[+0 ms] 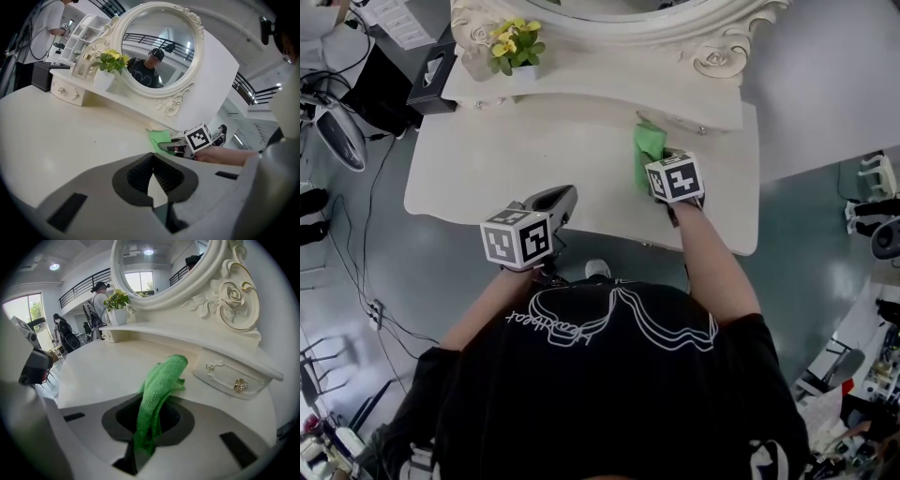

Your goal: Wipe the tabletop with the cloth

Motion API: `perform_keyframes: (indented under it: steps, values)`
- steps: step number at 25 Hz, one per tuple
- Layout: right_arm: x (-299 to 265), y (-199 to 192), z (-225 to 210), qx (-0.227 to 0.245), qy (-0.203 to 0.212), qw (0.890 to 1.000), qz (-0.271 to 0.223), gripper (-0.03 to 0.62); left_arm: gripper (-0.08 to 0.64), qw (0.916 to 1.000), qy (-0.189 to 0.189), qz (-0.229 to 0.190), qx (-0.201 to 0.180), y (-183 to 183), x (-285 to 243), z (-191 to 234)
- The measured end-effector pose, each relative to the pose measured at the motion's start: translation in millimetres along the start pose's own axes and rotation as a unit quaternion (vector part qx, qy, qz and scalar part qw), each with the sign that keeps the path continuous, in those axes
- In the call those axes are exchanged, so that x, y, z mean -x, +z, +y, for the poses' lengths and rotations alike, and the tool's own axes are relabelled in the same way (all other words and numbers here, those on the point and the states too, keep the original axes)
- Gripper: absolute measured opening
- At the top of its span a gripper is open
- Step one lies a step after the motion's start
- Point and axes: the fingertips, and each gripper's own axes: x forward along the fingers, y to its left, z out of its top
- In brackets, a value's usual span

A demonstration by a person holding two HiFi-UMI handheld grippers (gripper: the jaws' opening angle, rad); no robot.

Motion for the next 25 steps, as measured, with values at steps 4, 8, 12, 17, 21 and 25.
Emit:
perform_keyframes:
  steps: [4, 8, 12, 17, 21, 25]
  values:
    - [8, -9, -15, -0.009, -0.005, 1.000, 0.002, 0.058, 0.003, 0.9999, -0.007, 0.005, -0.006, -1, -11, -9]
    - [17, -18, -31, -0.020, -0.016, 1.000, 0.001, 0.057, 0.003, 0.9998, -0.014, 0.012, -0.009, -3, -21, -18]
    - [25, -27, -46, -0.030, -0.026, 0.999, 0.000, 0.058, 0.003, 0.9996, -0.019, 0.018, -0.012, -5, -30, -26]
    - [35, -38, -62, -0.042, -0.036, 0.998, -0.002, 0.058, 0.003, 0.9992, -0.025, 0.025, -0.019, -8, -38, -36]
    - [41, -46, -73, -0.049, -0.043, 0.998, -0.001, 0.057, 0.003, 0.9989, -0.027, 0.028, -0.024, -9, -42, -42]
    - [49, -55, -85, -0.055, -0.053, 0.997, 0.001, 0.058, 0.003, 0.9986, -0.032, 0.031, -0.027, -9, -44, -49]
